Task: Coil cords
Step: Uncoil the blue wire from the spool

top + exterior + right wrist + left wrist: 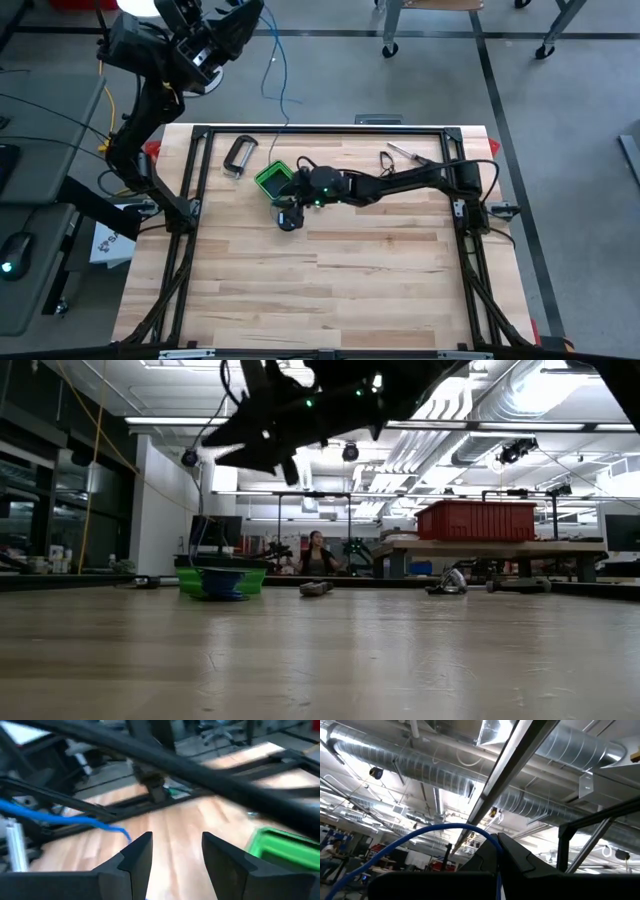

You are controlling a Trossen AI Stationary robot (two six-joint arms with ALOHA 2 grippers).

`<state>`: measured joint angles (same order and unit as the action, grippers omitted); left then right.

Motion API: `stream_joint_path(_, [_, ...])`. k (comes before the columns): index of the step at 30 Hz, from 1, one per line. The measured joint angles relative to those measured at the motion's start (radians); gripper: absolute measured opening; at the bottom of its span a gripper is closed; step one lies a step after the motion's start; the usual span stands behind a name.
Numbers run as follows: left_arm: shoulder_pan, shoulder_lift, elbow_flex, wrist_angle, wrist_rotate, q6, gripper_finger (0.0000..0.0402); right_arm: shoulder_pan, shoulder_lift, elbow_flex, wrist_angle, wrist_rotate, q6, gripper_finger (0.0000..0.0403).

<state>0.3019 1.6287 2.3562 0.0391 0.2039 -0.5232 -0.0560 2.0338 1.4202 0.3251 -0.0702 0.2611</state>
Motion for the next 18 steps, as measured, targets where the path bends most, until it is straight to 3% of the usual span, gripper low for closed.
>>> stream_joint_path(11, [0.000,-0.010,0.000,-0.012,0.001,0.002,0.0000,0.009,-0.008,0.013,-0.142,-0.134,-0.060,0.0165])
stream_joint_path(18, [0.000,-0.010,0.000,-0.014,-0.003,0.003,0.0000,0.040,-0.003,0.013,-0.146,-0.127,-0.113,0.0165])
